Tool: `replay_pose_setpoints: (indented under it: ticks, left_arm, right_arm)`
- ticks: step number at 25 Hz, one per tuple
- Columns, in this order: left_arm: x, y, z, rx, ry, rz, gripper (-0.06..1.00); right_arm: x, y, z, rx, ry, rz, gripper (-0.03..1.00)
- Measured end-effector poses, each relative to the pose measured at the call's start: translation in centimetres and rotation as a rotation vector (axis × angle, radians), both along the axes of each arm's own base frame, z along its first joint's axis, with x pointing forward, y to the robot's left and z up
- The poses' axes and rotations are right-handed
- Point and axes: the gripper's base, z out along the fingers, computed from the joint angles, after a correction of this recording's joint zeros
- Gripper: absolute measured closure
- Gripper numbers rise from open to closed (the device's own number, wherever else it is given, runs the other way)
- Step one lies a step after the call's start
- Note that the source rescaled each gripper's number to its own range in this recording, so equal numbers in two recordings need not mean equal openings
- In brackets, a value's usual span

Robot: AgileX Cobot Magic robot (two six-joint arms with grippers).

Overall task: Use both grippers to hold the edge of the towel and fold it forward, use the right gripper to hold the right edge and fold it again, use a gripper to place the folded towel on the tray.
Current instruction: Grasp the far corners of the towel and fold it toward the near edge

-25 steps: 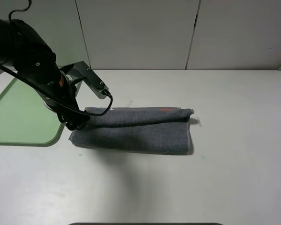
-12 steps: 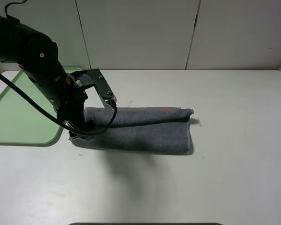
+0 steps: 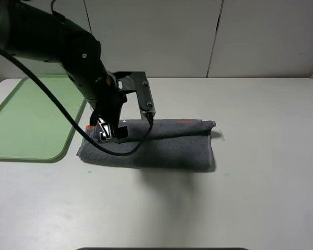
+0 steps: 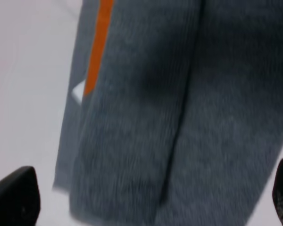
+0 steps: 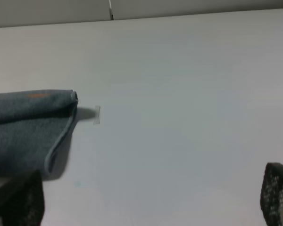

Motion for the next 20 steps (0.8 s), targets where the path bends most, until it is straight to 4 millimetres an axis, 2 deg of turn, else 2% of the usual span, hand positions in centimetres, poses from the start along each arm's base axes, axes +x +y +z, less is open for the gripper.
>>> replay_pose_setpoints:
  ticks: [6, 10, 16, 20]
  left_arm:
    - [1.6, -3.6, -1.2, 0.007, -0.019, -0.095, -0.06]
    - [2.1, -5.2, -2.7, 0.015, -0.011, -0.121, -0.06]
    - [2.6, -5.8, -4.3, 0.020, -0.011, -0.133, -0.06]
    - [2.8, -5.8, -4.4, 0.040, -0.039, -0.158, -0.06]
  right_arm:
    - [0.0, 0.0, 0.0, 0.000, 0.001, 0.000, -0.03]
    - [0.0, 0.0, 0.0, 0.000, 0.001, 0.000, -0.03]
    - [0.0, 0.0, 0.0, 0.000, 0.001, 0.000, -0.03]
    - [0.0, 0.0, 0.0, 0.000, 0.001, 0.000, -0.03]
